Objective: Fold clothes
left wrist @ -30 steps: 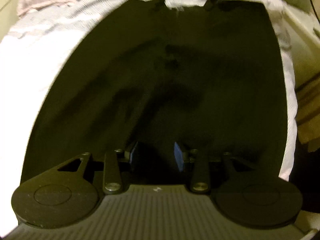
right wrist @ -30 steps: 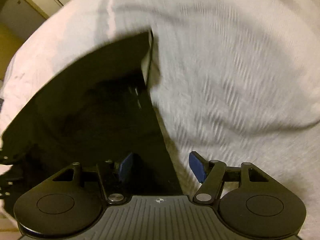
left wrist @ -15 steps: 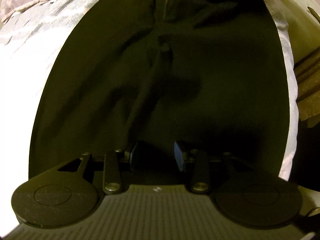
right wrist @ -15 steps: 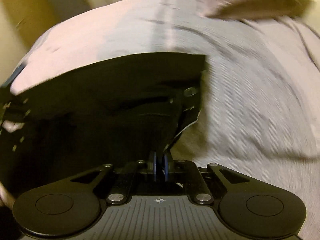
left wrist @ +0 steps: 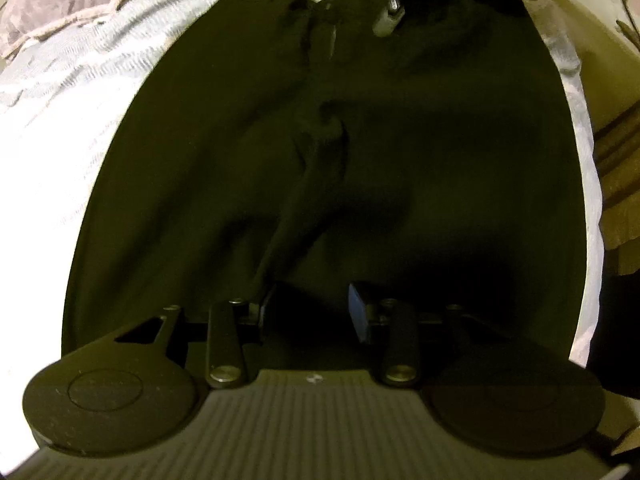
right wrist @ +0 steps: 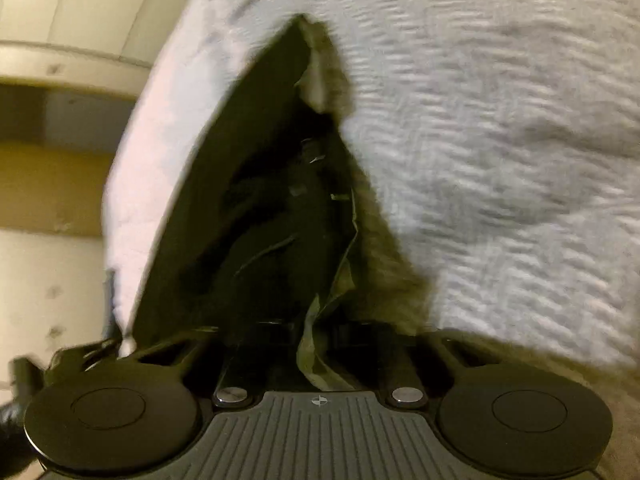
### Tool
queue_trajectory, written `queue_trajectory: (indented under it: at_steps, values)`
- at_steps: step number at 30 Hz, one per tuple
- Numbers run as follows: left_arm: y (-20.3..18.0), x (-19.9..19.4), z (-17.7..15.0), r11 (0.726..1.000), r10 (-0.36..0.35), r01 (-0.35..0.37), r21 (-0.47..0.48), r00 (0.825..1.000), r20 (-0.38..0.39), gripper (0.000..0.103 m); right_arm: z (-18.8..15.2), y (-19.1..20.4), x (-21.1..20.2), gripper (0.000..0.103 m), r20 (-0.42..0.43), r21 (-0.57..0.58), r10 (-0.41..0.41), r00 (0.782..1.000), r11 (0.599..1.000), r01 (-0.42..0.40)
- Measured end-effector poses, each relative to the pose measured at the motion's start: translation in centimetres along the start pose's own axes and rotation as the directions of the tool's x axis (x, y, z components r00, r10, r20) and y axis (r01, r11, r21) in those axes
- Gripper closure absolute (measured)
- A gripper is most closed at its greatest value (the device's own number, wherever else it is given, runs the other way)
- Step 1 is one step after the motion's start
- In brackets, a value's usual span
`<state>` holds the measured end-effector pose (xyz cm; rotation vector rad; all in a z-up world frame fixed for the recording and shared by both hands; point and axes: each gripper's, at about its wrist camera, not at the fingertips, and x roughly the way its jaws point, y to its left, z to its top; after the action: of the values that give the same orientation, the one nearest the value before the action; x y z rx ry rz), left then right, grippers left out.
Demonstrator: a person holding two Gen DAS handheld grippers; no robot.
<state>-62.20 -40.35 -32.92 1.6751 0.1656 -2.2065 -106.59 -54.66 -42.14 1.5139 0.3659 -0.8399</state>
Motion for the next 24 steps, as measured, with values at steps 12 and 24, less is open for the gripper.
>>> queue_trajectory:
  at_steps: [12,24]
  values:
    - [-0.3,1.0,-0.5,0.999,-0.013,0.012,-0.043,1.0,-0.017,0.066,-1.0,2.3,-4.7,0.067,0.158,-0.107,-0.236,0.959,0.961,0.255]
    - [0.0,-3.8,-16.8,0.941,0.087,-0.159,-0.298,0.967,-0.24,0.064,-11.5,7.4,-7.7,0.066,0.426,-0.128,-0.466,0.776,0.818,0.561]
